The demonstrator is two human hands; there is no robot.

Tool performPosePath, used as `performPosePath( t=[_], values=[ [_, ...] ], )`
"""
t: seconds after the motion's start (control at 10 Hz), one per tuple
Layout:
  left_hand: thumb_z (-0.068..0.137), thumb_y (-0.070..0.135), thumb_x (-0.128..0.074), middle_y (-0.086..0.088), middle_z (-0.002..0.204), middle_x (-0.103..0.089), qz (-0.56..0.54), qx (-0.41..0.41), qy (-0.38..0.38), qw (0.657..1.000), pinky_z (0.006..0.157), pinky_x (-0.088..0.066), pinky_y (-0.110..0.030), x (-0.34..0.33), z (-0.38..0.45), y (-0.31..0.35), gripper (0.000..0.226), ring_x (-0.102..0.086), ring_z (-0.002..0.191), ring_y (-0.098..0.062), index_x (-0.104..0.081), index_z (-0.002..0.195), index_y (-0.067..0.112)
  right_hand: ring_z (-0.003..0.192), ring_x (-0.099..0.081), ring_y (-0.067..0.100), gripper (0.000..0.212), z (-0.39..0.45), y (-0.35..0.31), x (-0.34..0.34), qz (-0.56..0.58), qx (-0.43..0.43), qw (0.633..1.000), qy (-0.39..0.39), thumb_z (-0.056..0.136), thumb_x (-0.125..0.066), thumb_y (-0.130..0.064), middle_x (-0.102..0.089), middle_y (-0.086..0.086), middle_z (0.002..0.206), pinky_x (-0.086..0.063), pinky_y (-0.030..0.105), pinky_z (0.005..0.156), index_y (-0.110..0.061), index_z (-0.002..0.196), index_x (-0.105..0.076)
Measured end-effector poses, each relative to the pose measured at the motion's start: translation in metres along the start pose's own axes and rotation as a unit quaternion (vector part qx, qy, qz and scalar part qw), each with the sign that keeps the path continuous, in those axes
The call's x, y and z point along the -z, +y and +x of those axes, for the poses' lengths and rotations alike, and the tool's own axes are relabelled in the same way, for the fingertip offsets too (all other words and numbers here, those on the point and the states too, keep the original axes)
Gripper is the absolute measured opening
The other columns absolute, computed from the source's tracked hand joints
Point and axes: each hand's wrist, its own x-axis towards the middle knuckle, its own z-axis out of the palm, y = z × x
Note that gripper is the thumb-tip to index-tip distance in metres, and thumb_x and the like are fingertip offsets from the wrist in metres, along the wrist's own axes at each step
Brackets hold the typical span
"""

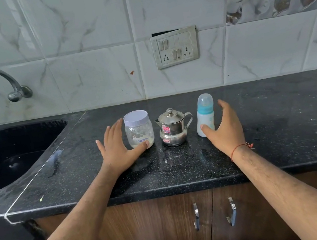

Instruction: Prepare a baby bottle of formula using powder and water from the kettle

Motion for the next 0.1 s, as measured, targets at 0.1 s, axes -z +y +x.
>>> performPosePath(
  t=[0.1],
  values=[
    [0.075, 0.084, -0.056, 0.007, 0.180, -0.016, 0.061, -0.087, 0.046, 0.993, 0.130, 0.003, -0.073, -0.0078, -0.0059, -0.0022, 0.121, -0.004, 0.169, -0.023, -0.016, 0.173, 0.025, 0.155, -0.029, 0.026, 0.084, -0.0026, -0.0057, -0.0022, -0.035, 0.097, 0.993, 0.052, 0.089, -0.073, -0.018, -0.030, 0.007, 0.169, -0.031, 0.048, 0.126, -0.011, 0.160, -0.029]
  ],
)
